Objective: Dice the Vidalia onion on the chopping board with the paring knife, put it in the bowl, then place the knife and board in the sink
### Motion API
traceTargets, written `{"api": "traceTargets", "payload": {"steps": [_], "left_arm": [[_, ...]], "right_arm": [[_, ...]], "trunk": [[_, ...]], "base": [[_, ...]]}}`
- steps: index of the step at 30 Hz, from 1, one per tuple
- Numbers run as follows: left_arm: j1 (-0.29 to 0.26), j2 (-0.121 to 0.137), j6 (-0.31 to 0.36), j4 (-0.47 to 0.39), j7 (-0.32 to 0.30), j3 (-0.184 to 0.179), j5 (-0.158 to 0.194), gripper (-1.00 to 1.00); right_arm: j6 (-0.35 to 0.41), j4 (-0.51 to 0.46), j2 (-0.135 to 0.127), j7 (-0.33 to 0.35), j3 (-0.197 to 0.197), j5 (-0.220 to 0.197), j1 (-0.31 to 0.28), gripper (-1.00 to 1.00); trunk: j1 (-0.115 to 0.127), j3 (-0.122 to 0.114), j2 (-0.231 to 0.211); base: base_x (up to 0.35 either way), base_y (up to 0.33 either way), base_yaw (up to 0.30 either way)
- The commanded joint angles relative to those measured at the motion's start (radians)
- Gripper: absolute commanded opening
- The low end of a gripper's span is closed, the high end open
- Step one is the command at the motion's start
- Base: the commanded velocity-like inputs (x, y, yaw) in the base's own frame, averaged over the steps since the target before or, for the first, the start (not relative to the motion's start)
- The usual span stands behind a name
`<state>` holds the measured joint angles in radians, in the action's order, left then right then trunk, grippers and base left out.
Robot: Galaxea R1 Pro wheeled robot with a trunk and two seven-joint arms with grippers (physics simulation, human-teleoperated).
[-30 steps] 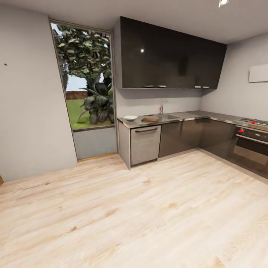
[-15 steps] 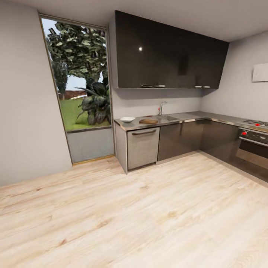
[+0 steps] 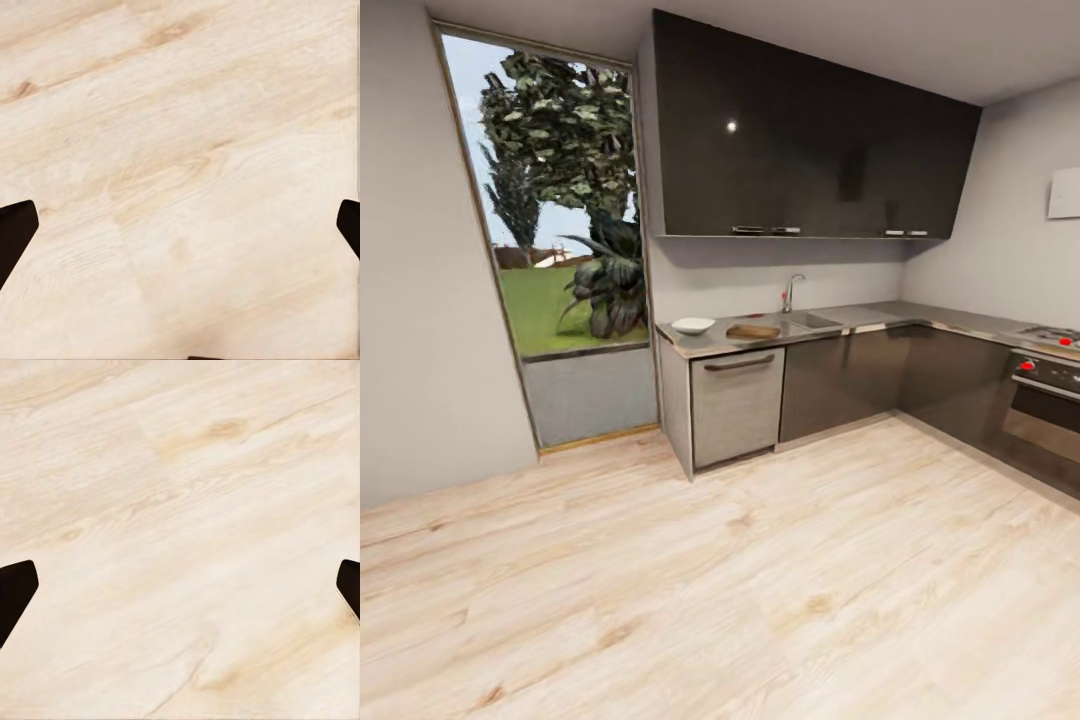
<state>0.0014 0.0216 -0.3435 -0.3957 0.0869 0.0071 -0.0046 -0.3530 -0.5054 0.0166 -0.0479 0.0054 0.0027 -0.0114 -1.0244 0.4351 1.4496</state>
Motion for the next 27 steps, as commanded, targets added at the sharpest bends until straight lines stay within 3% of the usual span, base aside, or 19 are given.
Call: {"api": "traceTargets", "payload": {"steps": [1, 27], "left_arm": [[0.000, 0.000, -0.002, -0.001, 0.002, 0.001, -0.001, 1.00], [0.000, -0.002, -0.002, 0.000, 0.002, -0.001, -0.001, 1.00]], "right_arm": [[-0.003, 0.001, 0.000, -0.004, 0.001, 0.000, -0.001, 1.00], [-0.003, 0.001, 0.000, -0.004, 0.001, 0.000, -0.001, 1.00]], "trunk": [[-0.001, 0.001, 0.000], [-0.001, 0.001, 0.000]], "base": [[0.325, -0.144, 0.000], [0.315, -0.157, 0.000]]}}
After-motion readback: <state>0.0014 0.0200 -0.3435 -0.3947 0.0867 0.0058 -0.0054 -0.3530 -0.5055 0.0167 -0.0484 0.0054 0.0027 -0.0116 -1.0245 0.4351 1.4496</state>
